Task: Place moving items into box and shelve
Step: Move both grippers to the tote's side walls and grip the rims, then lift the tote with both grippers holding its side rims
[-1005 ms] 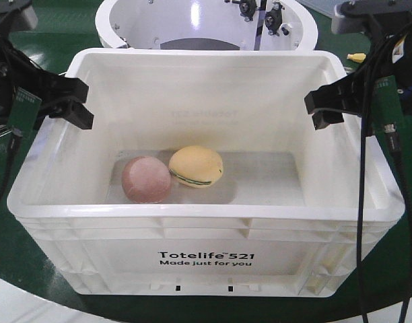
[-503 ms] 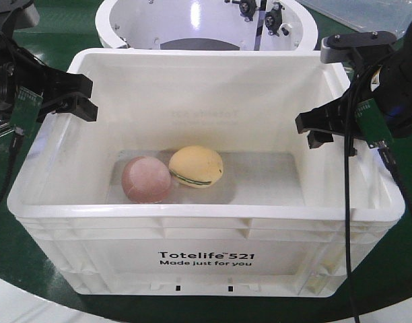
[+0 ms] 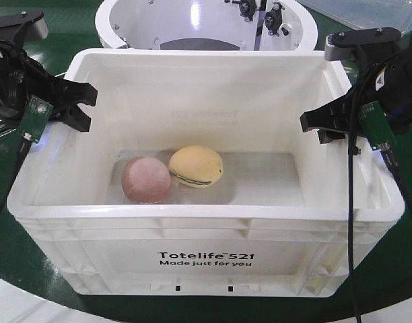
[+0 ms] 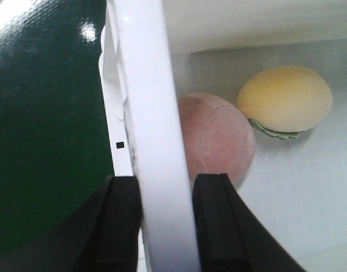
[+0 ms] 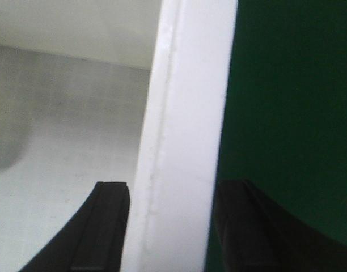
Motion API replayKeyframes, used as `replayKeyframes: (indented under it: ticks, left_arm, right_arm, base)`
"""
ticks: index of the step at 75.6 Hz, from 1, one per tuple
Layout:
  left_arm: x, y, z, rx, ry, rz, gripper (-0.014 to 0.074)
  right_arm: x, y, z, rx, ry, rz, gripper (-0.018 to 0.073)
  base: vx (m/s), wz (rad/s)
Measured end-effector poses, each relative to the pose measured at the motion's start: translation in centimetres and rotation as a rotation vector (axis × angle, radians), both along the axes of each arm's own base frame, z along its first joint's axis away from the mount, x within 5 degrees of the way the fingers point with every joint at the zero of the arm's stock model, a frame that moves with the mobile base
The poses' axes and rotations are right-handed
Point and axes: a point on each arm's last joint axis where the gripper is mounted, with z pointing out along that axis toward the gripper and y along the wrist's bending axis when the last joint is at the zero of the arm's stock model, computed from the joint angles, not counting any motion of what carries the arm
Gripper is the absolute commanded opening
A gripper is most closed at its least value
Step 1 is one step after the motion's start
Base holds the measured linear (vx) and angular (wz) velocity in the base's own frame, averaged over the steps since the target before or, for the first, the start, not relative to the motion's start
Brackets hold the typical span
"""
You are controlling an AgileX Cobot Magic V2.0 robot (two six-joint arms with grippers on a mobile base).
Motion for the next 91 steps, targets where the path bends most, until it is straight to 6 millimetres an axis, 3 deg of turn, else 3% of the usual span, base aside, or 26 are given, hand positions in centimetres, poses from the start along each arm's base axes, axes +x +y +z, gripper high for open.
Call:
replayKeyframes:
  ticks: [40,59,91]
  left_arm:
    - [-0.3,0.1,0.5,0.001,-0.021,-0.002,-0.0006]
    - [-1.5,0.6,1.9,0.015,-0.096,-0.001,-0.0006]
    - [-3.7,0.9,4.5,-0.049,-0.187,0.002,-0.0005]
  right_arm:
    - [0.2,0.1,0.5,0.002,0.007,-0.001,-0.0008]
    - [-0.1,0.3,2.3,0.046,-0.04,-0.003,-0.0006]
    - [-3.0,-0.7,6.0,0.096,-0.142,-0.004,-0.0006]
  base:
    - [0.0,0.0]
    - [0.0,0.0]
    - [0.0,0.0]
